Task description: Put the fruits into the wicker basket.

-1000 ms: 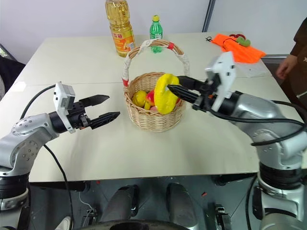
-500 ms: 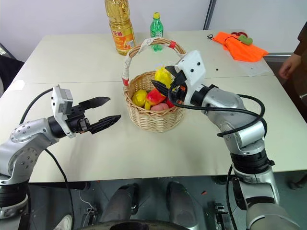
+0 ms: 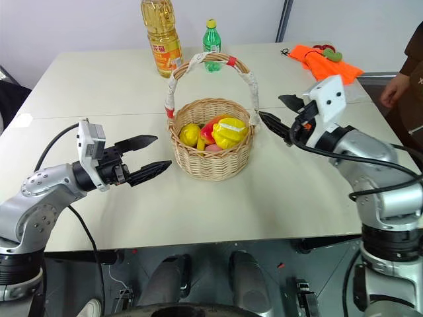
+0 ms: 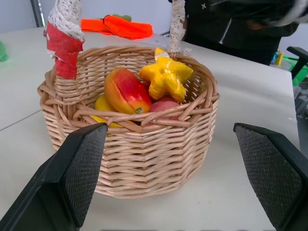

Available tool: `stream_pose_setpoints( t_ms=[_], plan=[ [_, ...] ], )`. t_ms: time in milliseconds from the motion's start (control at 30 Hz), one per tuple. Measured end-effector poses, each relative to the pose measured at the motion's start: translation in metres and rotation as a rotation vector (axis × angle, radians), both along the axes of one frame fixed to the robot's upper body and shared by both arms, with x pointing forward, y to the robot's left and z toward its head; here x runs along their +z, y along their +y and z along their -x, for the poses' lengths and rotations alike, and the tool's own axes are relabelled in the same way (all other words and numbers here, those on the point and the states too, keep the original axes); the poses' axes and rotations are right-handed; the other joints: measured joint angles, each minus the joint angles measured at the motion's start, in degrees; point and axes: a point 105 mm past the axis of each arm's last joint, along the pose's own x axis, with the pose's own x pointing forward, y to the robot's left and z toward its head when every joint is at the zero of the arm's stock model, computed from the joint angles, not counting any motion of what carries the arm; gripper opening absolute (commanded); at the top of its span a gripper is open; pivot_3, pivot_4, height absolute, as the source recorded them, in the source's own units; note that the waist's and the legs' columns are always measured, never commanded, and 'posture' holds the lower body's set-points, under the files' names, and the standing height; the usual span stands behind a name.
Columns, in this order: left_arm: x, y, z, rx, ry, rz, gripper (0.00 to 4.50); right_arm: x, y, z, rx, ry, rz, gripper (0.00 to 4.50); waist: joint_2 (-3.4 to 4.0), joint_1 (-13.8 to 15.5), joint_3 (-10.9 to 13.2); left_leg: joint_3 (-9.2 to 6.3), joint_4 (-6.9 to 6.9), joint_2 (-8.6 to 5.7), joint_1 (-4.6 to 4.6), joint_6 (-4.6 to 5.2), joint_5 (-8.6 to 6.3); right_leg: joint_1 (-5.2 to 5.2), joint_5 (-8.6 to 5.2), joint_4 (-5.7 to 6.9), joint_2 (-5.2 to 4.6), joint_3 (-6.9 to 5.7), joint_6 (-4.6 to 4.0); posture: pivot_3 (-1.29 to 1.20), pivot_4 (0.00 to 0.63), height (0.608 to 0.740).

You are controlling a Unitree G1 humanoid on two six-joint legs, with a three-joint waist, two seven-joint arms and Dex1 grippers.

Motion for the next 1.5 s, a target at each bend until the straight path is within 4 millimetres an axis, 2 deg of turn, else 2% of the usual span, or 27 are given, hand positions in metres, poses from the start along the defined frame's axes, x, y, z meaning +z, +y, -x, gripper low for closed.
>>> stream_pose_setpoints(
  t_ms=[133,233,400,467,567,667,733,800,900,1000,1133,1200,1333,1433,1500],
  plan=[
    [0.004,-0.003,0.000,-0.009,-0.031,0.032,4.50,-0.007,0.017,-0.018,-0.006,0.015,-0.062,3.12,0.00,0.10,0.00,0.08,-0.02,0.00,0.06,0.00,0.00,-0.01,0.05,0.11,0.01,0.14,0.27,0.00,0.150,0.740],
    [0.004,-0.004,0.001,-0.008,-0.036,0.048,4.50,-0.011,0.017,-0.026,-0.033,0.038,-0.104,2.33,0.00,0.43,0.00,0.08,0.00,-0.02,0.01,0.00,0.00,-0.01,0.03,0.09,-0.02,0.16,0.31,0.00,0.150,0.740],
    [0.004,-0.008,0.006,-0.015,-0.038,0.070,4.50,-0.014,0.012,-0.029,-0.046,0.069,-0.163,0.03,0.00,0.32,0.00,0.16,0.00,-0.05,0.04,0.00,0.00,-0.01,0.02,0.11,-0.04,0.28,0.31,0.00,0.150,0.740],
    [0.002,-0.009,0.007,-0.013,-0.033,0.074,4.50,-0.012,0.003,-0.028,-0.068,0.068,-0.193,0.03,0.00,0.33,0.00,0.18,0.00,-0.05,0.05,0.00,0.00,-0.01,0.02,0.12,-0.03,0.30,0.30,0.00,0.150,0.740],
    [0.001,-0.009,0.007,-0.008,-0.029,0.079,4.50,-0.007,-0.014,-0.027,-0.128,0.046,-0.233,0.03,0.00,0.30,0.00,0.20,0.00,-0.05,0.07,0.00,0.00,-0.01,0.02,0.12,-0.02,0.33,0.30,0.00,0.150,0.740],
    [0.001,-0.011,0.007,-0.010,-0.028,0.085,4.50,0.002,-0.041,-0.025,-0.228,-0.007,-0.254,0.03,0.00,0.35,0.00,0.22,0.00,-0.06,0.06,0.00,0.00,-0.01,0.02,0.12,-0.02,0.36,0.31,0.00,0.150,0.740],
    [-0.001,-0.015,0.008,-0.023,-0.022,0.089,4.50,0.012,-0.069,-0.024,-0.340,-0.065,-0.243,0.03,0.00,0.39,0.00,0.25,0.01,-0.07,0.07,0.00,0.00,-0.01,0.02,0.11,-0.02,0.38,0.31,0.00,0.150,0.740],
    [-0.004,-0.019,0.008,-0.036,-0.015,0.092,4.50,0.014,-0.098,-0.026,-0.474,-0.093,-0.198,0.03,-0.01,0.35,-0.01,0.32,0.00,-0.08,0.11,0.00,0.00,-0.01,0.01,0.11,-0.02,0.44,0.29,0.00,0.150,0.740],
    [-0.002,-0.022,0.004,-0.043,-0.024,0.098,4.50,0.000,-0.146,-0.032,-0.702,-0.072,-0.150,0.03,-0.02,0.29,-0.01,0.45,-0.02,-0.08,0.21,0.00,0.00,-0.01,-0.07,0.17,-0.01,0.58,0.15,0.00,0.150,0.740],
    [-0.003,-0.029,0.003,-0.062,-0.022,0.106,4.50,-0.009,-0.162,-0.035,-0.770,-0.059,-0.155,1.29,-0.01,-0.25,-0.01,0.63,-0.09,-0.06,0.43,0.02,-0.01,-0.02,0.00,0.32,0.06,0.84,0.32,0.00,0.150,0.740],
    [-0.002,-0.029,-0.002,-0.037,-0.028,0.111,4.50,-0.003,-0.165,-0.034,-0.772,-0.101,-0.154,3.22,-0.01,-0.10,-0.01,0.56,-0.09,0.01,0.47,0.03,-0.02,-0.01,0.00,0.40,0.20,0.87,0.35,0.00,0.150,0.740],
    [-0.005,-0.025,-0.005,-0.008,-0.023,0.107,4.50,-0.003,-0.170,-0.027,-0.770,-0.116,-0.119,3.22,-0.01,0.11,-0.01,0.56,-0.08,0.01,0.45,0.03,-0.02,-0.01,-0.02,0.40,0.21,0.86,0.39,0.00,0.150,0.740],
    [-0.023,-0.005,-0.012,0.097,0.024,0.084,4.50,-0.019,-0.179,-0.002,-0.703,-0.094,-0.090,3.22,-0.01,0.31,-0.01,0.59,-0.08,-0.03,0.42,0.07,-0.04,-0.01,-0.07,0.36,0.12,0.86,0.46,0.00,0.150,0.740],
    [-0.041,0.023,-0.016,0.219,0.066,0.042,4.50,-0.035,-0.176,0.021,-0.591,-0.048,-0.095,3.22,0.00,0.05,-0.02,0.62,-0.08,-0.02,0.46,0.09,-0.05,-0.01,-0.10,0.37,0.11,0.87,0.42,0.00,0.150,0.740],
    [-0.048,0.036,-0.018,0.275,0.073,0.025,4.50,-0.042,-0.167,0.030,-0.514,-0.016,-0.072,3.22,0.00,-0.18,-0.02,0.63,-0.07,-0.01,0.49,0.09,-0.05,-0.01,-0.29,0.38,0.13,0.90,0.42,0.00,0.150,0.740]
  ],
)
